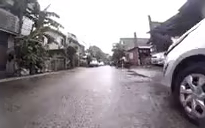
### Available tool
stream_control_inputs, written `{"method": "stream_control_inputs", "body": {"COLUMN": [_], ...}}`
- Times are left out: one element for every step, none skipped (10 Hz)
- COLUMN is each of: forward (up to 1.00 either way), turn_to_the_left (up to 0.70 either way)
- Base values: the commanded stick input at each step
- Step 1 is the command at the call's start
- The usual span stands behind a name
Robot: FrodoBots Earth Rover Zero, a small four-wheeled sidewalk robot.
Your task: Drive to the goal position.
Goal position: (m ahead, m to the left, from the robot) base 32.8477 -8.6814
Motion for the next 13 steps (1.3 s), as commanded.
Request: {"method": "stream_control_inputs", "body": {"forward": [1.0,1.0,1.0,1.0,1.0,1.0,0.96,0.0,0.0,0.0,0.0,0.0,0.0], "turn_to_the_left": [0.0,0.0,0.0,0.0,0.0,0.0,0.0,0.0,0.0,0.0,0.0,0.0,0.0]}}
